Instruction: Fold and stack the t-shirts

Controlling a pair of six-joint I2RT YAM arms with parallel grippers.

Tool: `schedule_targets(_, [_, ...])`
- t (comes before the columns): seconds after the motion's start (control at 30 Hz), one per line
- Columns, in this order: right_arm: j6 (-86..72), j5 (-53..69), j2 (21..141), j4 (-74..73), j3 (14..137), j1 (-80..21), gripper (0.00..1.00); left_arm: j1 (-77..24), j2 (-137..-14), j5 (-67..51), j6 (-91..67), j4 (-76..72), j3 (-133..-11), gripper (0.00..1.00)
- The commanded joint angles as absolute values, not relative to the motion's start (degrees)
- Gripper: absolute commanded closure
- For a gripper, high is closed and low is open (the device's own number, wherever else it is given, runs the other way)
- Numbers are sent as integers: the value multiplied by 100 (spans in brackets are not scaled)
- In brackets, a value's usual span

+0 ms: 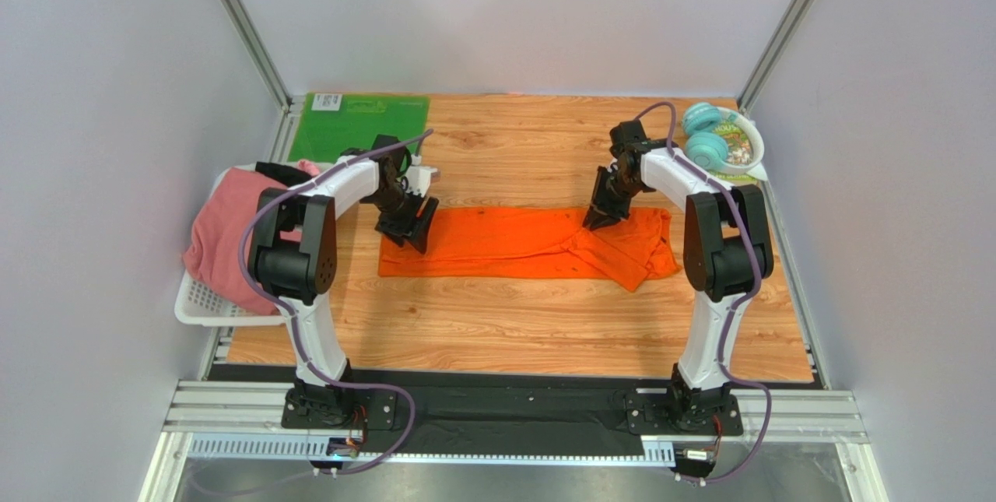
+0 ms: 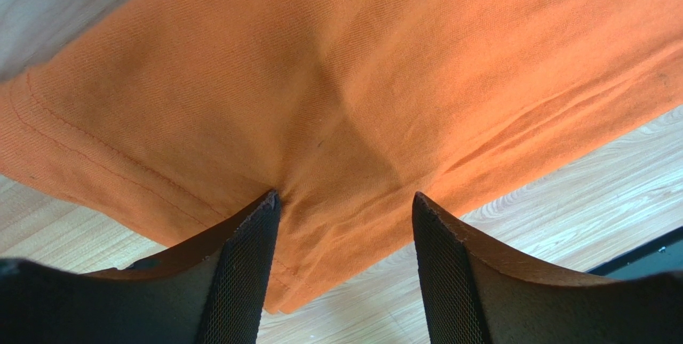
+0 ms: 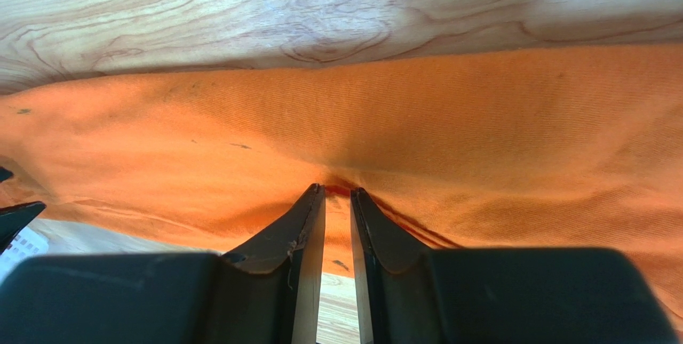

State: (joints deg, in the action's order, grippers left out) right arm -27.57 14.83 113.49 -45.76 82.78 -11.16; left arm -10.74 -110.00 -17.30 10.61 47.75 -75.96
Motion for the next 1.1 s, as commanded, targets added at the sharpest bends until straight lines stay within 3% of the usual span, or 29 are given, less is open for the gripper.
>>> schedule_targets(0.0, [-2733, 1670, 11391, -4351, 8385, -1107, 77, -1063, -10696, -1661, 1169, 4799, -7541, 32])
schedule_targets(0.5, [-2821, 1872, 11268, -4271, 8148, -1099, 85, -1063, -10573, -1661, 1160, 4799, -7480, 32])
schedule_targets(0.73, [-2874, 1907, 10978, -4271, 7972, -1134, 100, -1063, -10573, -1635, 1151, 4790, -7488, 32])
schedule_targets(1.07, [-2892, 1934, 9836, -4430, 7480, -1371, 100, -1063, -10521, -1591, 1160, 4755, -7444, 32])
